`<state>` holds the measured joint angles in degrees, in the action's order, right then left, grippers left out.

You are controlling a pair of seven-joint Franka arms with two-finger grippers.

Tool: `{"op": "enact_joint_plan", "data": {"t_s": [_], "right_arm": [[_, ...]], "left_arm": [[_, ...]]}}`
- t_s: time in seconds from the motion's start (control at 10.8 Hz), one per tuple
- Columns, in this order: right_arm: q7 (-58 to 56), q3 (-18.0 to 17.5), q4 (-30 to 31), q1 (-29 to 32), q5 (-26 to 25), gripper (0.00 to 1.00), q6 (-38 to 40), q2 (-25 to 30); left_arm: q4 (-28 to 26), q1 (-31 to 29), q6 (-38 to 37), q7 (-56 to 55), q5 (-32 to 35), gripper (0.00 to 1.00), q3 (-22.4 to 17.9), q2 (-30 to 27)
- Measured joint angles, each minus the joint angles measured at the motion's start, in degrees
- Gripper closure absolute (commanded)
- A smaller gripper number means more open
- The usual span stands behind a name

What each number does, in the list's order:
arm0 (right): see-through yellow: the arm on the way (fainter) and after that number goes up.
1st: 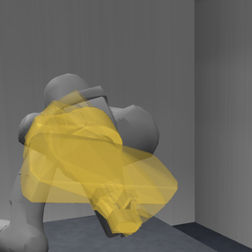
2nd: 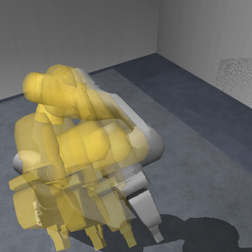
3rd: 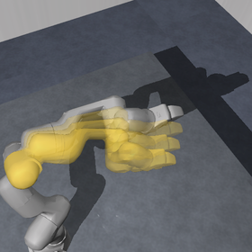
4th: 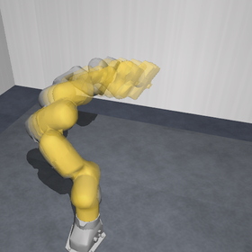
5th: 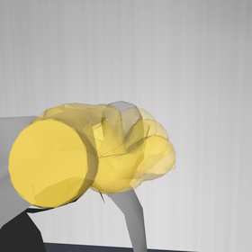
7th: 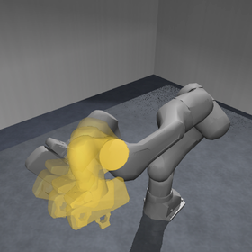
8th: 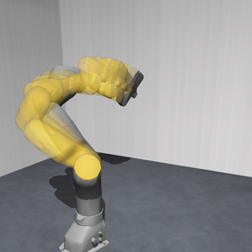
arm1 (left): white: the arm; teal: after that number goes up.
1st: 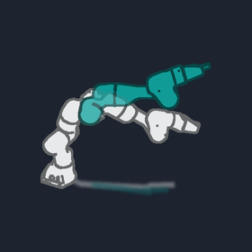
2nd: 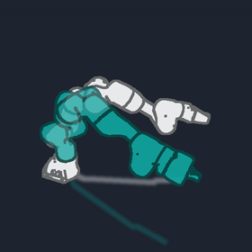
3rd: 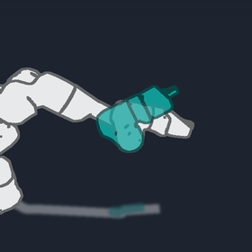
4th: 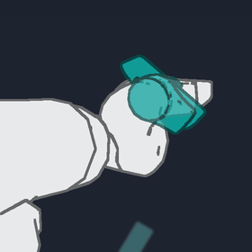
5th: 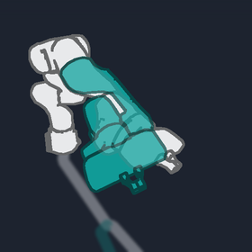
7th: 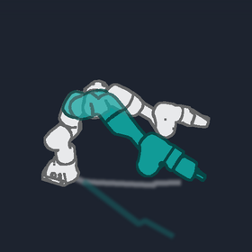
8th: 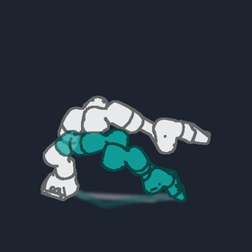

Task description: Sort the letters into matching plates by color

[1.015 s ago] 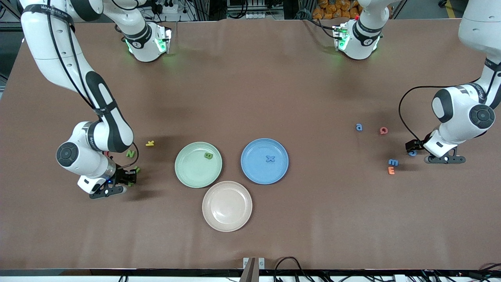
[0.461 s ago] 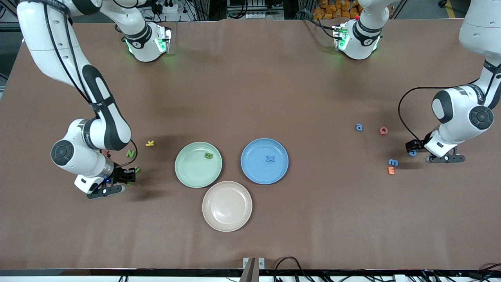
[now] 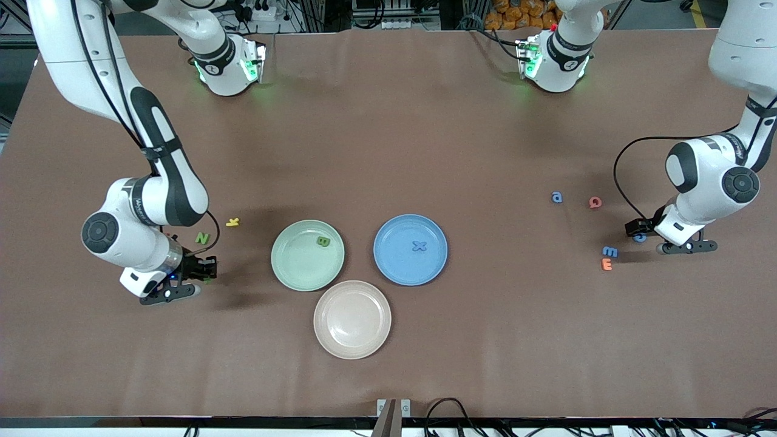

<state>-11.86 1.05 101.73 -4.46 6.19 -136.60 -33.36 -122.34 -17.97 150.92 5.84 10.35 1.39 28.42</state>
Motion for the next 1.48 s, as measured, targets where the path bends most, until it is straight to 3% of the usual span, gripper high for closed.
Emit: {"op": "enact_joint_plan", "data": {"t_s": [0.09, 1.02, 1.2, 1.29, 1.38, 1.48], "right_arm": [[1.7, 0.0, 0.0, -0.5, 0.0, 0.73, 0.0, 0.0], [30.8, -0.5, 0.0, -13.7, 1.0, 0.73, 1.1, 0.0], [36.3, -0.6, 0.0, -17.1, 1.0, 0.68, 1.1, 0.0], [38.4, -0.6, 0.0, -18.6, 1.0, 0.43, 1.1, 0.0], [39.5, -0.6, 0.0, -19.7, 1.0, 0.0, 1.1, 0.0], [39.9, -0.6, 0.0, -20.4, 1.0, 0.0, 1.1, 0.0]], "left_arm": [[0.0, 0.0, 0.0, 0.0, 0.0, 1.0, 0.0, 0.1], [1.6, 0.8, 0.2, -0.2, 0.0, 1.0, 1.4, -0.2], [2.6, 0.9, 0.2, -0.6, 0.0, 1.0, 2.7, -0.3], [3.4, 1.2, -0.3, -1.2, 0.0, 1.0, 3.4, -0.4], [4.5, 2.0, -1.7, -2.2, 0.0, 1.0, 3.9, -0.5], [5.9, 3.3, -4.0, -4.1, 0.0, 1.0, 4.1, -0.7]]}}
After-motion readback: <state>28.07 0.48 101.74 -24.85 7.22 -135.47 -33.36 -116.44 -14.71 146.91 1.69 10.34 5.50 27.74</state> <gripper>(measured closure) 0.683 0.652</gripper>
